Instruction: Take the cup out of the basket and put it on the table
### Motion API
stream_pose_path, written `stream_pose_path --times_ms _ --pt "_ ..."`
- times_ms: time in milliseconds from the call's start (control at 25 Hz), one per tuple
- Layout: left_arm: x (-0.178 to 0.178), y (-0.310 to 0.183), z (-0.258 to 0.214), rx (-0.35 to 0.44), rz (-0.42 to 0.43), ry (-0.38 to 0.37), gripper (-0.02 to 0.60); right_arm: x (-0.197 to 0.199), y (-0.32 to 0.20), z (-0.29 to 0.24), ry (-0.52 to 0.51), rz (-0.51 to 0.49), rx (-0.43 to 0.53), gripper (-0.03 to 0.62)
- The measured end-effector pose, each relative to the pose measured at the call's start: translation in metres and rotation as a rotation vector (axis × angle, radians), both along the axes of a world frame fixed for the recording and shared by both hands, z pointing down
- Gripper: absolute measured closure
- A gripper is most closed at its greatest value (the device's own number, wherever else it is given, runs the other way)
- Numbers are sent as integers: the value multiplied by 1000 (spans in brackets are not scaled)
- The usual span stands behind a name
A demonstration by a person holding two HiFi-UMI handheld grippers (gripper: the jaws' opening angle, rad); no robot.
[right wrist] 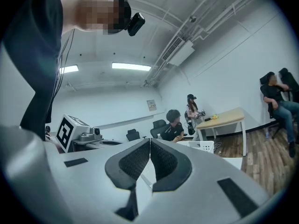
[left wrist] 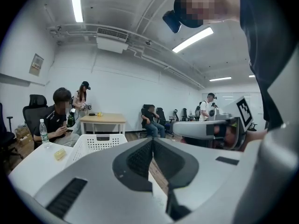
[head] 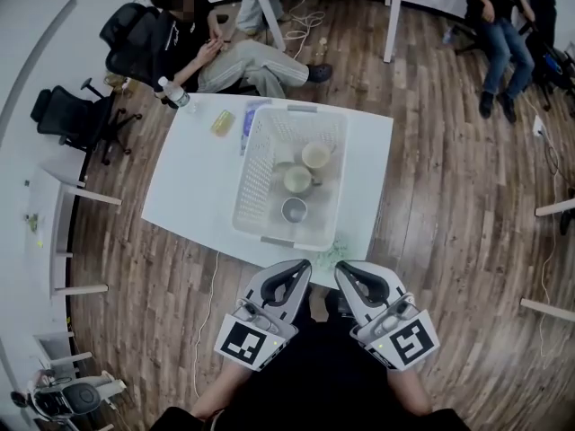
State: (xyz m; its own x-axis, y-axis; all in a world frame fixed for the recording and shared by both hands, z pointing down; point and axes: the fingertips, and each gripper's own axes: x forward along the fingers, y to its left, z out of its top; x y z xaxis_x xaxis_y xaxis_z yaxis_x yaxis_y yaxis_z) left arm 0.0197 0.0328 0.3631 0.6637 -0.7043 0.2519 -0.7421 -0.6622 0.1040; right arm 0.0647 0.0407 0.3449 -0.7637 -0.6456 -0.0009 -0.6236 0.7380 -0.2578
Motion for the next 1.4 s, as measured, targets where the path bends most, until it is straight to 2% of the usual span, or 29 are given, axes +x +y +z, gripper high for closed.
stream_pose_path --times_ms 200,320,400,520,600,680,800,1120,1240,1400 --pt "-8 -26 11 9 64 -66 571 7 -7 -3 8 83 4 568" --pt "-11 -40 27 39 150 -170 570 16 -9 -4 26 152 8 568" --pt "-16 -49 43 35 204 -243 569 21 -10 -4 33 205 8 568" --pt "-22 -67 62 18 267 -313 565 26 -11 -6 46 277 9 568" --pt "-25 -82 74 10 305 -364 547 28 -10 -7 53 322 8 568" --pt "-26 -99 90 -5 351 -425 496 31 -8 -8 62 373 2 568" --pt "-24 -124 115 -49 421 -524 438 36 -3 -9 77 451 -8 568" --pt "-22 -171 201 -219 501 -743 357 49 20 -10 118 631 -31 568" --pt "-22 -176 236 -324 521 -786 334 56 27 -10 129 684 -36 568" --pt "-24 -188 264 -414 488 -795 336 62 35 -10 136 733 -41 568"
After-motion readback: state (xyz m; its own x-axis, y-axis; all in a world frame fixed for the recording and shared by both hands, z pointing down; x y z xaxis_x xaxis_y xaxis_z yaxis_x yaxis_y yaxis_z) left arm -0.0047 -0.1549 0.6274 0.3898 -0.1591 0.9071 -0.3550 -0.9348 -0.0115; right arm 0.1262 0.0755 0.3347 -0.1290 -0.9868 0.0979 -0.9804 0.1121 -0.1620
